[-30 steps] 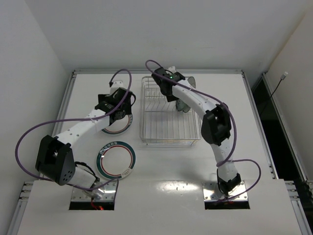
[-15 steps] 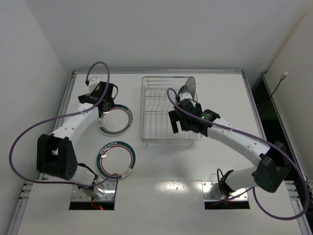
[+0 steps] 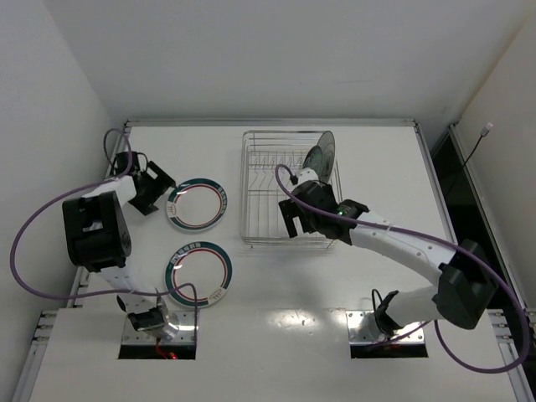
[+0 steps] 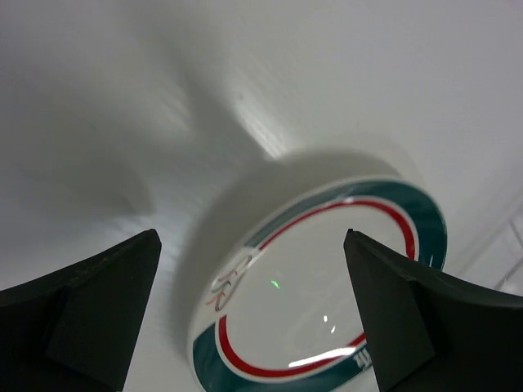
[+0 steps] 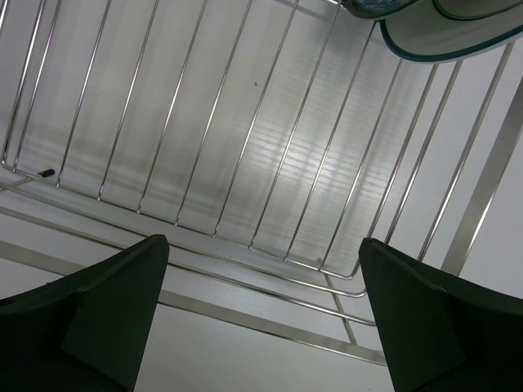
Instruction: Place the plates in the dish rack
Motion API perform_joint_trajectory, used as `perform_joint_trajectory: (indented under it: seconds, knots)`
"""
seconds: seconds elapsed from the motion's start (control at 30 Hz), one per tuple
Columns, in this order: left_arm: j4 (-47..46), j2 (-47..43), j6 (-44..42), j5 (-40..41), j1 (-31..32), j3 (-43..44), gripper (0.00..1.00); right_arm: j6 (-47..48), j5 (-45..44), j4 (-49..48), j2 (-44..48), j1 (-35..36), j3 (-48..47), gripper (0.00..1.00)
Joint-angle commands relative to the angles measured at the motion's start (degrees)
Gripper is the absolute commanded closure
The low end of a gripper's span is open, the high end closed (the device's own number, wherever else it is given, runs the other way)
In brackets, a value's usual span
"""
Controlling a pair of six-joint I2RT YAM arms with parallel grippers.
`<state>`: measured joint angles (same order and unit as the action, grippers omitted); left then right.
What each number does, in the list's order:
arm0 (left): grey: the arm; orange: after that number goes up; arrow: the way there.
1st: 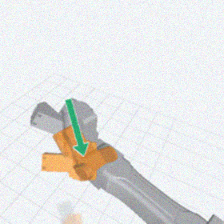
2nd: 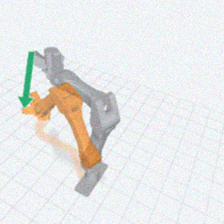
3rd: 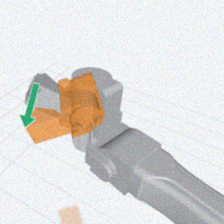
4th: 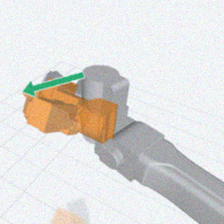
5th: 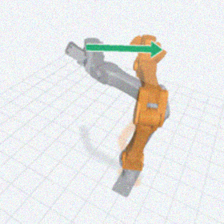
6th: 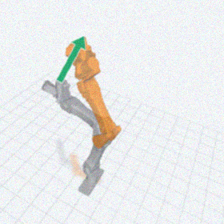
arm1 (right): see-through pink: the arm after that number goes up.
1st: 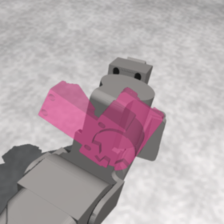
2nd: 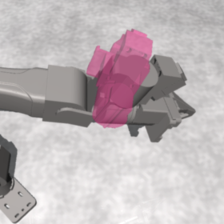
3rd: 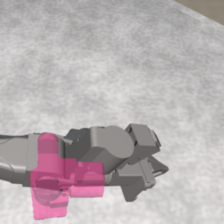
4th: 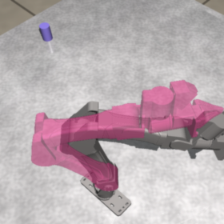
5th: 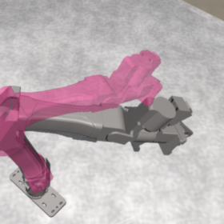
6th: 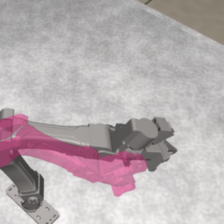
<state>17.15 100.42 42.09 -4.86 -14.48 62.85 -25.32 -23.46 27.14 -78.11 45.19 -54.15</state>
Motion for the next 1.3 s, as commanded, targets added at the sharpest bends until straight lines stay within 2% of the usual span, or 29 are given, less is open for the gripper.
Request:
perform_joint_trajectory:
  seconds: [0.0,0.3,0.4,0.5,0.63,0.83,0.93,0.97,1.03,1.07,1.27]
  knots:
    - [-7.39,-0.76,2.39,-12.53,0.77,-1.15,0.06,0.62,-0.35,-3.66,-1.25,0.87,-1.84,0.00]
    - [-5.29,5.05,2.91,-15.61,0.77,-0.62,0.08,1.77,0.78,-3.05,-8.28,0.87,-4.91,0.00]
    - [-5.90,7.32,2.91,-17.80,0.77,-0.62,0.19,1.77,0.79,-3.05,-8.29,0.87,-5.53,0.00]
    - [-5.90,8.91,2.91,-18.43,0.77,-0.62,0.24,1.77,0.79,-3.05,-8.29,0.87,-5.53,0.00]
    - [-6.51,11.19,2.91,-21.32,0.77,-0.62,0.39,1.77,1.31,-3.05,-8.81,0.87,-5.53,0.00]
    - [-6.51,11.81,1.77,-23.08,0.77,0.52,0.56,1.77,1.84,-3.05,-9.96,0.87,-5.53,0.00]
    - [-6.51,12.43,1.24,-23.09,0.77,1.04,0.74,1.77,2.37,-3.05,-9.96,0.87,-5.53,0.00]
    - [-6.51,12.43,1.24,-23.09,0.77,1.05,0.84,1.77,2.37,-3.05,-9.96,0.87,-5.53,0.00]
    - [-5.90,12.95,1.24,-23.09,0.77,1.05,0.91,1.77,2.37,-3.05,-9.96,0.87,-5.53,0.00]
    - [-5.90,12.96,1.24,-23.09,0.77,1.05,1.00,1.77,2.37,-3.05,-9.96,0.87,-5.53,0.00]
    - [-6.51,9.37,0.72,-22.56,0.77,1.57,1.00,1.77,2.37,-3.05,-9.43,0.87,-5.53,0.00]
